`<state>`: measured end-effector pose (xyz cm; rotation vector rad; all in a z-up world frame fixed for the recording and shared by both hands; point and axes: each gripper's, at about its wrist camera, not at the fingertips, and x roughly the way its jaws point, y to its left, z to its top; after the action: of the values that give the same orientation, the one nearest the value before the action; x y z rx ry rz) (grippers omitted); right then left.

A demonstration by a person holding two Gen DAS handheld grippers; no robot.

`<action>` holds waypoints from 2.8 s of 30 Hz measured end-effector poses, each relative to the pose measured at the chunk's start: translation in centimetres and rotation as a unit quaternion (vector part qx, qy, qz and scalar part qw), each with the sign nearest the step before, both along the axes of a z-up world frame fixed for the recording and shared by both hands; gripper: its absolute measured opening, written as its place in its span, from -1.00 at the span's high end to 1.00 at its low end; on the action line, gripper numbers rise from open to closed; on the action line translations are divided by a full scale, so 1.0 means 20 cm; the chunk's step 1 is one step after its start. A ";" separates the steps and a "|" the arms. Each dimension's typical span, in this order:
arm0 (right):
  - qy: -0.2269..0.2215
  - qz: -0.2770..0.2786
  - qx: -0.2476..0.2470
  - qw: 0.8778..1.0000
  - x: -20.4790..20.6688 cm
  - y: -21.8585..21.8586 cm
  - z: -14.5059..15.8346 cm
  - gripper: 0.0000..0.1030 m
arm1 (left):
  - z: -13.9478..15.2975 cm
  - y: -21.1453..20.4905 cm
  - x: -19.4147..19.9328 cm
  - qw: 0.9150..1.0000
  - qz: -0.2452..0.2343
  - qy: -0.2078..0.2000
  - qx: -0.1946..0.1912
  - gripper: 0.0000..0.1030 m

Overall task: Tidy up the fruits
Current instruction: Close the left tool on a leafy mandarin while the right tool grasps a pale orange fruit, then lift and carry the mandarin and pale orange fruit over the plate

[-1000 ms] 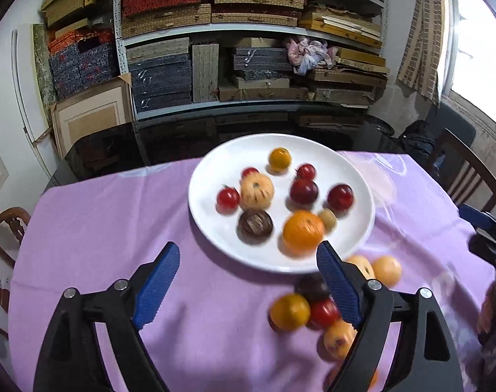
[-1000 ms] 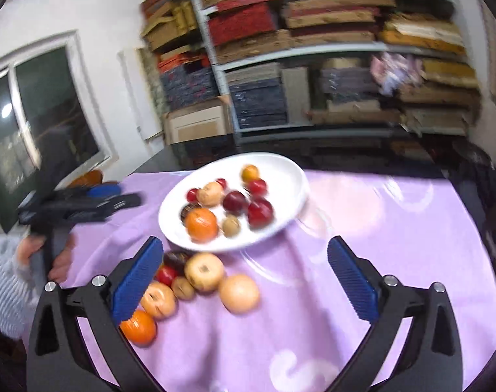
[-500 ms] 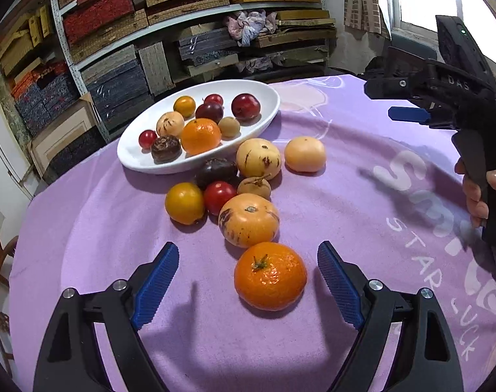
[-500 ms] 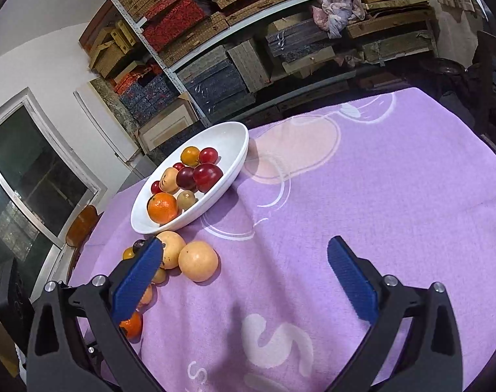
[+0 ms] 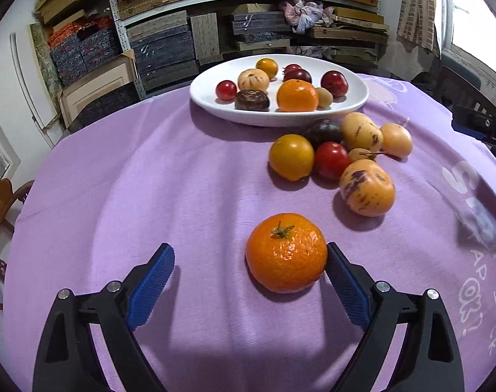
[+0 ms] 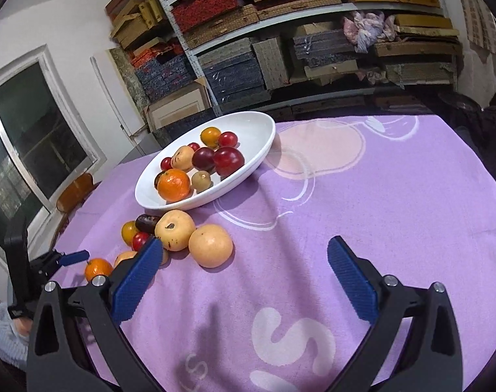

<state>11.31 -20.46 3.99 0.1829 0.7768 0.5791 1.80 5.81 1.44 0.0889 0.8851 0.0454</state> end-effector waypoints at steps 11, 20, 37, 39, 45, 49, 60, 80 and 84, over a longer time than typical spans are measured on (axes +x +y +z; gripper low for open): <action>0.000 0.007 -0.049 0.999 0.00 0.06 -0.06 -0.92 | 0.05 0.02 -0.05 0.997 -0.029 -0.043 -0.052 -0.81; 0.009 0.005 -0.039 0.999 0.02 0.05 -0.07 -0.92 | 0.03 -0.04 -0.02 0.994 -0.076 -0.027 -0.080 -0.76; -0.008 0.074 -0.142 0.987 0.04 0.31 -0.10 -0.90 | 0.02 -0.04 -0.01 0.994 -0.072 -0.028 -0.084 -0.55; -0.008 0.084 -0.144 0.986 0.05 0.35 -0.10 -0.72 | 0.01 -0.03 0.00 0.993 -0.070 -0.022 -0.087 -0.47; 0.004 0.105 -0.139 0.985 0.10 0.41 -0.12 -0.39 | 0.01 -0.03 0.00 0.993 -0.071 -0.021 -0.091 -0.46; 0.017 0.116 -0.143 0.983 0.12 0.44 -0.14 -0.11 | 0.01 -0.03 0.00 0.993 -0.075 -0.016 -0.090 -0.41; 0.032 0.108 -0.140 0.984 0.12 0.41 -0.16 0.15 | -0.02 0.01 0.01 0.992 -0.059 -0.002 -0.113 0.09; -0.089 0.057 -0.086 0.991 0.25 0.27 0.48 0.16 | 0.54 0.13 0.52 0.992 -0.030 -0.080 -0.095 0.10; -0.072 0.053 -0.105 0.991 0.46 0.41 0.40 0.16 | 0.55 0.15 0.90 0.993 -0.003 -0.061 -0.102 0.10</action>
<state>20.47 -12.25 12.04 -0.0931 0.7048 0.5999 19.83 8.75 12.45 -0.1004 0.7630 -0.0454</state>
